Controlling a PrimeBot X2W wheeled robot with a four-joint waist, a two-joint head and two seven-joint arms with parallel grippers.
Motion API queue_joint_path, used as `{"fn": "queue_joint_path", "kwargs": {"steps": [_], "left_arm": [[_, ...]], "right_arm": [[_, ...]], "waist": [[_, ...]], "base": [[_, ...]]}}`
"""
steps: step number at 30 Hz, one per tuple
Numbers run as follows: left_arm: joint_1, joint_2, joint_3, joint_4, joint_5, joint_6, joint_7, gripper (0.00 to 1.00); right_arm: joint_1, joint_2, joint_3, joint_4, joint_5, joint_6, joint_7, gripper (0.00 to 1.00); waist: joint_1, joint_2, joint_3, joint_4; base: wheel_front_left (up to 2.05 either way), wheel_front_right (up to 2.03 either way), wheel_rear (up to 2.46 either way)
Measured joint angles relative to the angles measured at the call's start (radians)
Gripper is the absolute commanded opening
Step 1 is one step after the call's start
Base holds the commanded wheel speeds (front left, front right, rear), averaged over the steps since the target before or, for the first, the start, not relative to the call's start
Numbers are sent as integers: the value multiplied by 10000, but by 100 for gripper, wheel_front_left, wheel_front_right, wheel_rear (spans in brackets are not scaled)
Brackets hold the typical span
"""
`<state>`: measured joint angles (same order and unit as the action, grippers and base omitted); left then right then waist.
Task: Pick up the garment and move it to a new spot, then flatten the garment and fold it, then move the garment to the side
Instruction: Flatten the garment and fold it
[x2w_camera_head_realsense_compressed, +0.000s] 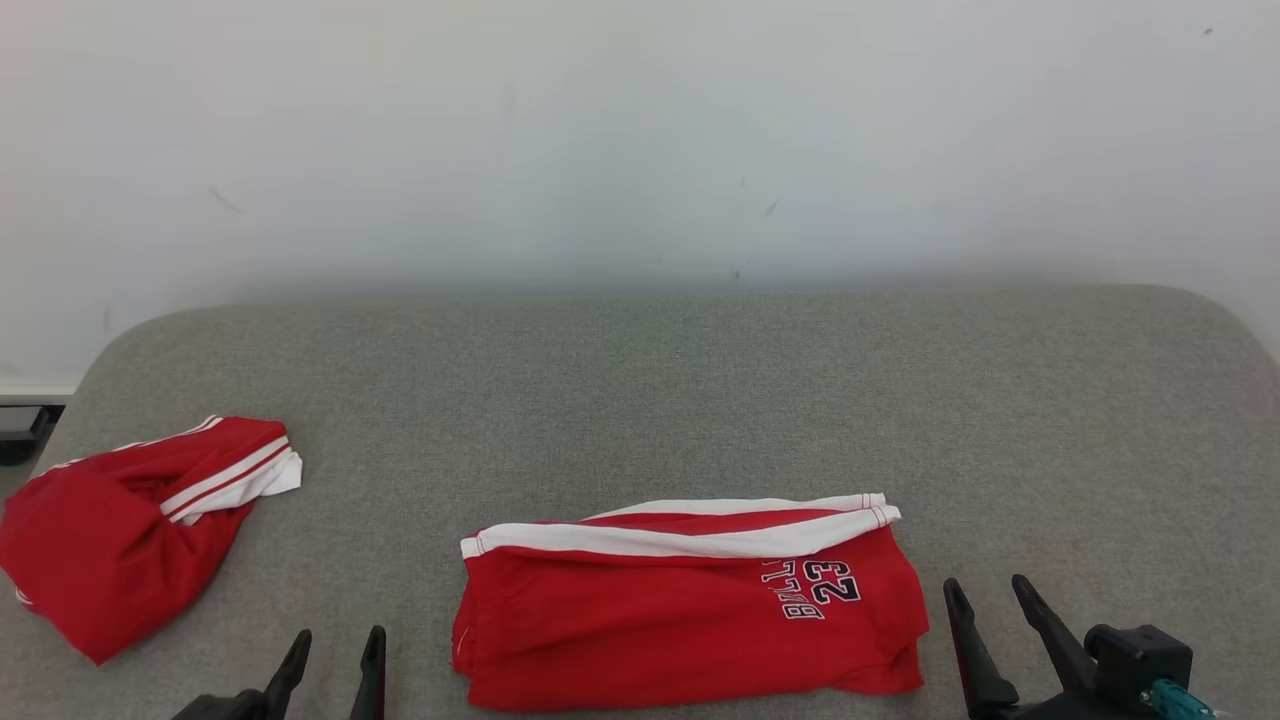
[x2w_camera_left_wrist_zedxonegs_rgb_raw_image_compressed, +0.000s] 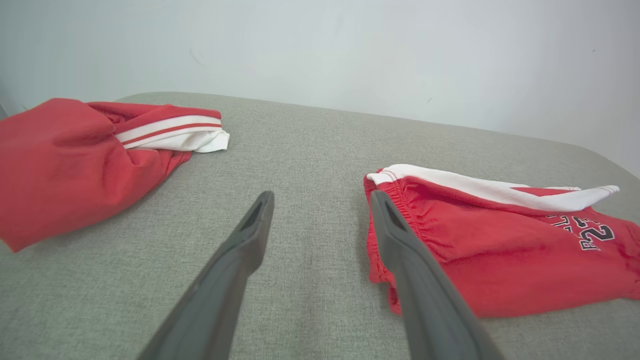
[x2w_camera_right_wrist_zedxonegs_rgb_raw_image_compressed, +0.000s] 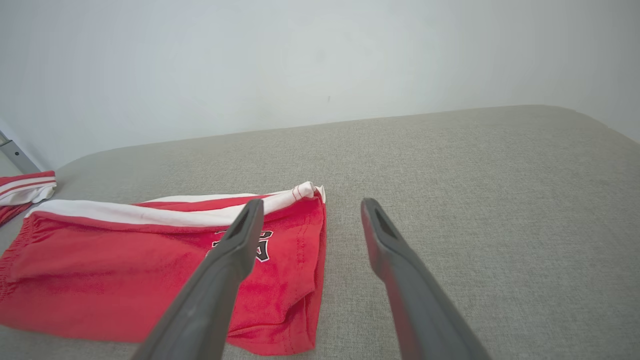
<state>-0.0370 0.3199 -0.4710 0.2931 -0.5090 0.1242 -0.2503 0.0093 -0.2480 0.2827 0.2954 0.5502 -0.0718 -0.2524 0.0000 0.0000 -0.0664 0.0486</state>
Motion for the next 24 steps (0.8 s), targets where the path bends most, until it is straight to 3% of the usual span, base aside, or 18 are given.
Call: {"fn": "queue_joint_path", "kwargs": {"steps": [10,17,24], "left_arm": [[400,-380,1124,-581,1160,0,0,100],[522,-700,1475,-1085,1693,0,-2,100],[536,-911,1760,-1465,1962,0,44,100]], "right_arm": [[79,-71,-138,-667,-81,-209,288,100],[-456,-267,-153,-378,-54,-311,1377,100],[-2080,-414,151,412,71,-299,3047,100]], "waist": [[0,0,65,135],[1,0,163,250],[1,0,301,392]], "base": [[0,0,0],[0,0,0],[0,0,0]]}}
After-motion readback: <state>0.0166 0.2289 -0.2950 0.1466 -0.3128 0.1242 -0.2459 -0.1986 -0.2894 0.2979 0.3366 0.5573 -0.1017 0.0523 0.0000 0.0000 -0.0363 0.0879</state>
